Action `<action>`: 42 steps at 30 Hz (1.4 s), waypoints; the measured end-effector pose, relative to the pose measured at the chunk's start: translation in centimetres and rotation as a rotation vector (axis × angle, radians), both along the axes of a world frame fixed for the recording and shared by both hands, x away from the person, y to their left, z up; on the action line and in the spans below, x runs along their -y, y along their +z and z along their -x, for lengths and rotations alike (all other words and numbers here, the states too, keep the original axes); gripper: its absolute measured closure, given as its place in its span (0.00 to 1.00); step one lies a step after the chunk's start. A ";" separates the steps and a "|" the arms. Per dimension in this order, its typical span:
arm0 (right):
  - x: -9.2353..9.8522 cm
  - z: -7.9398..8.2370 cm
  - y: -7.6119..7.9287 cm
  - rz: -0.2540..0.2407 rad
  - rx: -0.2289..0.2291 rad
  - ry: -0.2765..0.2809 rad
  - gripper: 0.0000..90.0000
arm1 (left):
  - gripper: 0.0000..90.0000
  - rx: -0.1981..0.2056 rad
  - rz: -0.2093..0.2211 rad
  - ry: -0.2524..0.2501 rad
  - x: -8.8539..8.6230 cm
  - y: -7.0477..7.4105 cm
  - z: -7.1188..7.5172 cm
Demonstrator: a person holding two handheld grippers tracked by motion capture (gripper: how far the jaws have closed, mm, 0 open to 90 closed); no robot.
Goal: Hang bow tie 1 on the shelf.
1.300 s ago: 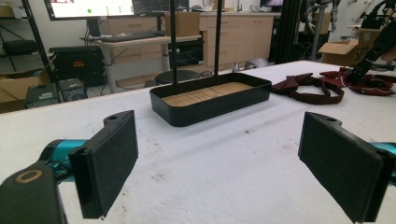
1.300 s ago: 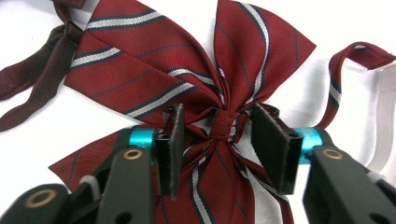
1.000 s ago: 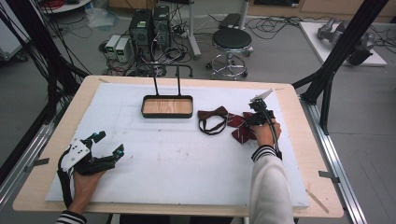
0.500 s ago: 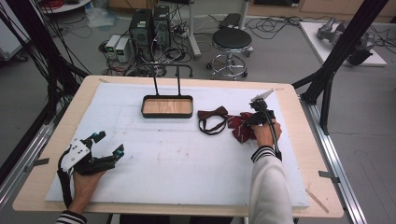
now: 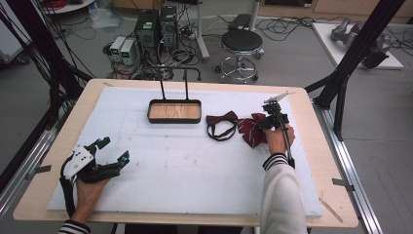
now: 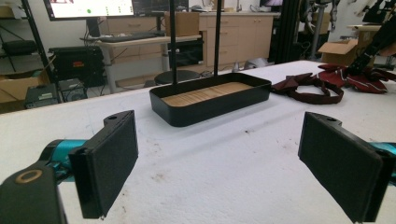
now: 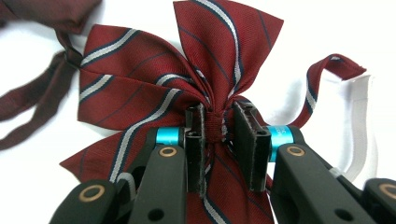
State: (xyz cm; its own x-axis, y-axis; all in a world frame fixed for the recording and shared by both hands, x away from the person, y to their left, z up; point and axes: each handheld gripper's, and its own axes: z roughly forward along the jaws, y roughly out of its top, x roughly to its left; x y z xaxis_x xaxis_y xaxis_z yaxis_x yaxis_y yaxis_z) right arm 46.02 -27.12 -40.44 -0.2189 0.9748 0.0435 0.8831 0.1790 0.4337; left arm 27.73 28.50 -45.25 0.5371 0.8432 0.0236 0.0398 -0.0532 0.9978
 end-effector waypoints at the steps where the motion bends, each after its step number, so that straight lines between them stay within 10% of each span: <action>1: 0.0 0.1 0.1 -0.004 0.007 -0.005 0.83 | 0.14 -0.001 0.001 0.001 0.0 0.0 0.0; 42: 0.3 3.5 5.4 -0.063 0.595 -0.006 0.83 | 0.14 0.000 -0.001 0.000 0.0 0.0 0.0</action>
